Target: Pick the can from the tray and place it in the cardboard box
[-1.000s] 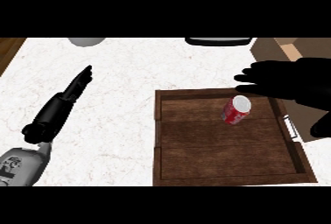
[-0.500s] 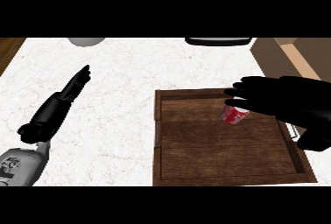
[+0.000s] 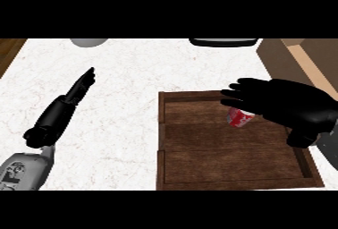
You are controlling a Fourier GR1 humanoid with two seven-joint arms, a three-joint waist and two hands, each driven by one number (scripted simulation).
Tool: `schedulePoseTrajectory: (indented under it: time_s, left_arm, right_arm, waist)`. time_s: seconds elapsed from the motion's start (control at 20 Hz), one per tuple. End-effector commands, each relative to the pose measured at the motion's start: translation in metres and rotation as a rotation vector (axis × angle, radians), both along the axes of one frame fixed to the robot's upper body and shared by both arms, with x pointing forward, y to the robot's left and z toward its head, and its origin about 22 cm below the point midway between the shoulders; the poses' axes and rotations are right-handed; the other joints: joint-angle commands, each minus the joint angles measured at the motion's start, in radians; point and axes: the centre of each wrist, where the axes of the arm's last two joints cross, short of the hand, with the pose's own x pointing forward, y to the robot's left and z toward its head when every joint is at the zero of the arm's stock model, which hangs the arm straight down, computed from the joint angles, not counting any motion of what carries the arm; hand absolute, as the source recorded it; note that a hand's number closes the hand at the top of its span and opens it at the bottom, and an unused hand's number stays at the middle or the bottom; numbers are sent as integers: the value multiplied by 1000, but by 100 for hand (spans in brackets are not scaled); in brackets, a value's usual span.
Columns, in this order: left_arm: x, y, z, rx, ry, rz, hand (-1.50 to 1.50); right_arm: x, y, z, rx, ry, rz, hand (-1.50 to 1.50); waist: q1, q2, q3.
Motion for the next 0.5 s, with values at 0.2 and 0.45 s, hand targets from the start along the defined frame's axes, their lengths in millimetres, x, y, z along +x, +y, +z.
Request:
schedulePoseTrajectory:
  time_s: [0.2,0.45]
  left_arm:
    - [-3,-9,-15,12,-6,-3,0]
    - [0,-3,31,-4,5,9,0]
  right_arm:
    - [12,9,-22,-62,-34,-21,-150]
    - [25,-6,-38,-29,24,-5,-150]
  waist:
    - [-2,1,0]
    - [5,0,0]
